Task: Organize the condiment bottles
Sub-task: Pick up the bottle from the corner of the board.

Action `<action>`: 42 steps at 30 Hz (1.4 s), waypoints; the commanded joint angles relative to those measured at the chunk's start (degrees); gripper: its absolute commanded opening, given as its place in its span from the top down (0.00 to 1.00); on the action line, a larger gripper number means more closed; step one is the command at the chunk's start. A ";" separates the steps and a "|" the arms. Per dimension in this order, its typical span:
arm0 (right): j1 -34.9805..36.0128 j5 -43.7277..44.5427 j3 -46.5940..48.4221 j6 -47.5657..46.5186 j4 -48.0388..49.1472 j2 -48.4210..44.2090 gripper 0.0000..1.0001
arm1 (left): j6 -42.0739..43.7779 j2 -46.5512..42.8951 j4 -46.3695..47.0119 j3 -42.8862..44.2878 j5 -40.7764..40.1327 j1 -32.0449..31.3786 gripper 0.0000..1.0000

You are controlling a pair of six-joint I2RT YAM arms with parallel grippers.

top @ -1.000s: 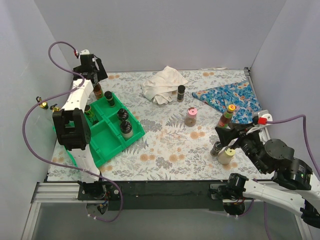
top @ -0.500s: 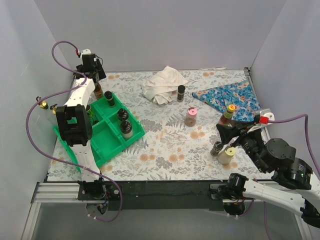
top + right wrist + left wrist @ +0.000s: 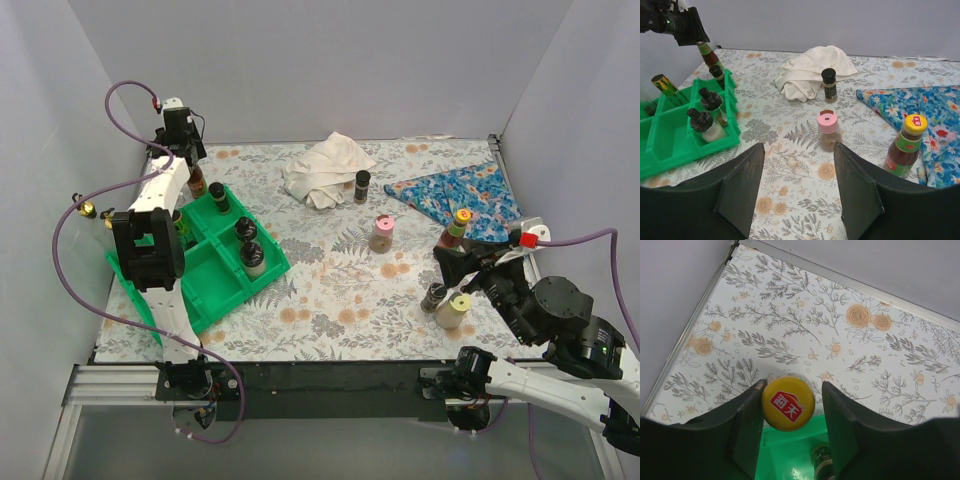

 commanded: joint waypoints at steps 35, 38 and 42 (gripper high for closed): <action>0.27 2.49 2.08 -2.44 3.93 -3.49 0.35 | 0.48 -14.15 -8.15 8.94 0.33 -12.70 1.00; 0.18 2.31 2.17 -2.36 3.93 -3.49 0.35 | -0.74 -17.13 -11.47 8.77 -0.55 -12.96 1.00; 0.27 2.40 2.00 -2.36 3.84 -3.32 0.35 | -1.80 -22.23 -16.50 7.36 -1.87 -13.14 1.00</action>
